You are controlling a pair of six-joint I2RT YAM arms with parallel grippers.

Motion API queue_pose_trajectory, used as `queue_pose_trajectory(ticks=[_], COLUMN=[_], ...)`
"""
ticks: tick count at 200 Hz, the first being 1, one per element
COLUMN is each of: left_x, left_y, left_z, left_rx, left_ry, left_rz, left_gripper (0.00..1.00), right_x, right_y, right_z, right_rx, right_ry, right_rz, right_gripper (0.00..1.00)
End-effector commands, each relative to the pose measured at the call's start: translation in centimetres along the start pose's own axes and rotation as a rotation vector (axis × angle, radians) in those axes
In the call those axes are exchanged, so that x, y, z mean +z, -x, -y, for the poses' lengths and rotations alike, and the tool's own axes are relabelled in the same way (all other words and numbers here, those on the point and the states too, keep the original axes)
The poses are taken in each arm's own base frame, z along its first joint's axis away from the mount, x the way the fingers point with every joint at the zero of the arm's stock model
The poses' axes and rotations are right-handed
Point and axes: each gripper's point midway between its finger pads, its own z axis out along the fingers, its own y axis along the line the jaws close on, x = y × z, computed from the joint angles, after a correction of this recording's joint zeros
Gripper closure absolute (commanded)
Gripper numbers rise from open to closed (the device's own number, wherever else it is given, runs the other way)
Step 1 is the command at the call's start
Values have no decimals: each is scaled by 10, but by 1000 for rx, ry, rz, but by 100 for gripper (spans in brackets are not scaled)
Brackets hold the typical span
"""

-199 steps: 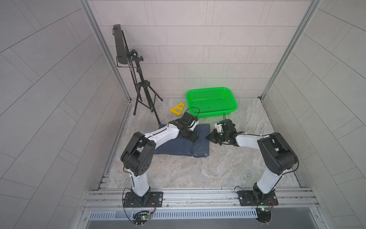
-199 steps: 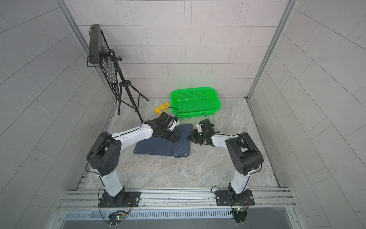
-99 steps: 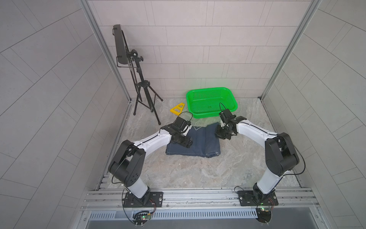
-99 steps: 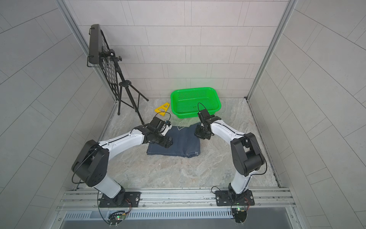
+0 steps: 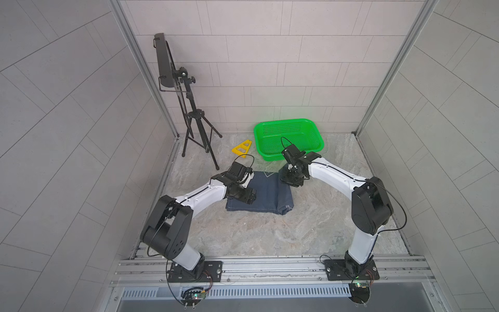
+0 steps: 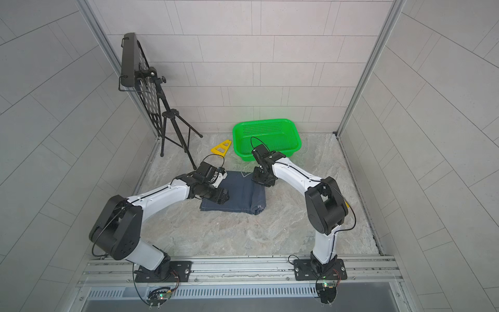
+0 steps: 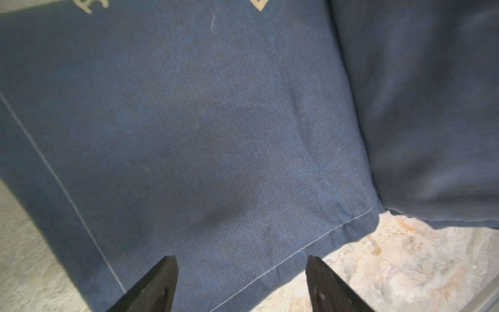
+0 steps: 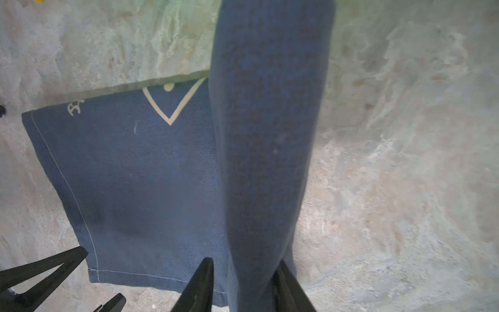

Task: Roll up the pillowcase
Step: Roll the pillowcase at the center of the board.

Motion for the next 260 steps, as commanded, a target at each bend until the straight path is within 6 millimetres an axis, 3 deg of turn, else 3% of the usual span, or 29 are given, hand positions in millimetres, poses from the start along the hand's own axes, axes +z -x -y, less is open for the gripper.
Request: queue_pose_trajectory(ticks=[1, 53, 91, 132, 155, 191, 212, 237, 260], left_x=[-7, -12, -22, -35, -44, -47, -43, -32, -11], left_y=[-4, -9, -10, 0, 15, 33, 40, 47, 39], left_z=[3, 8, 12, 22, 33, 61, 78, 92, 92], left_rx=[-13, -45, -64, -109, -129, -70, -19, 39, 59], left_ry=[-23, -50, -62, -112, -151, -192, -211, -218, -204], left_rz=[10, 18, 37, 90, 144, 198, 204, 193, 144], left_gripper=[18, 18, 18, 18, 20, 23, 25, 28, 31], right_x=[8, 25, 46, 35, 18, -5, 3, 9, 26], right_y=[-5, 5, 0, 12, 22, 34, 36, 46, 57], right_z=[-7, -45, -74, -98, -90, -56, -48, -64, -71], right_rx=[17, 35, 34, 1, -37, -44, -50, -76, -81], right_ry=[-11, 90, 168, 282, 291, 303, 313, 370, 389], right_rz=[-32, -37, -76, -45, -29, -6, -37, -30, -21], right_gripper=[58, 58, 57, 55, 55, 56, 61, 66, 70])
